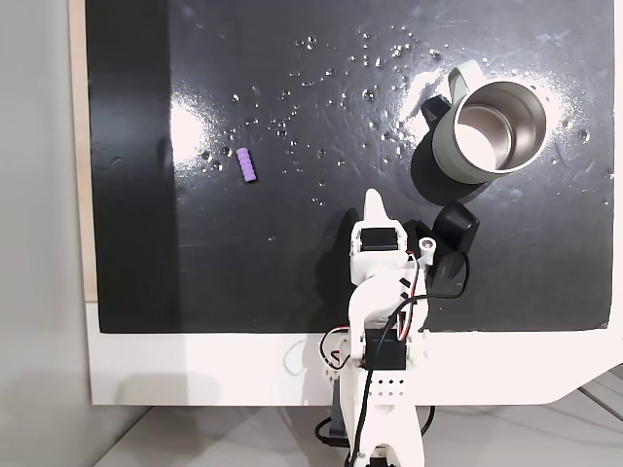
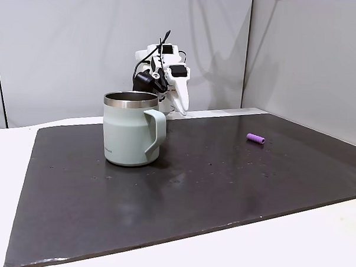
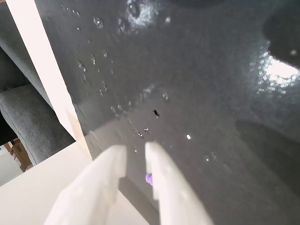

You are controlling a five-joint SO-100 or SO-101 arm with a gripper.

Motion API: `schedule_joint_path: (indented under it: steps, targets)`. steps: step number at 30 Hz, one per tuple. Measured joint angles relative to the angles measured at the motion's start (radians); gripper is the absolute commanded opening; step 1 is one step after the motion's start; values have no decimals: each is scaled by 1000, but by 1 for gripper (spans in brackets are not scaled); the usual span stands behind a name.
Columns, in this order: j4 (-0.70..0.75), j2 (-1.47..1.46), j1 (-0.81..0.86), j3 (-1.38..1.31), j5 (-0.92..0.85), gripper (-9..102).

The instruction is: Grasp a pengrip and put it in the cup.

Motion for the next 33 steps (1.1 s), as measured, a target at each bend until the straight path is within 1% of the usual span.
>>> schedule_joint_path:
  steps: [14, 19, 21, 24, 28, 33]
  targets:
    - [0, 0, 0, 0, 3, 0]
    - [26, -2, -3, -21, -81, 0]
    - [60, -20, 6, -84, -117, 0]
    - [114, -126, -28, -236, -152, 0]
    - [186, -339, -75, -486, -187, 0]
    - [252, -586, -123, -742, -281, 0]
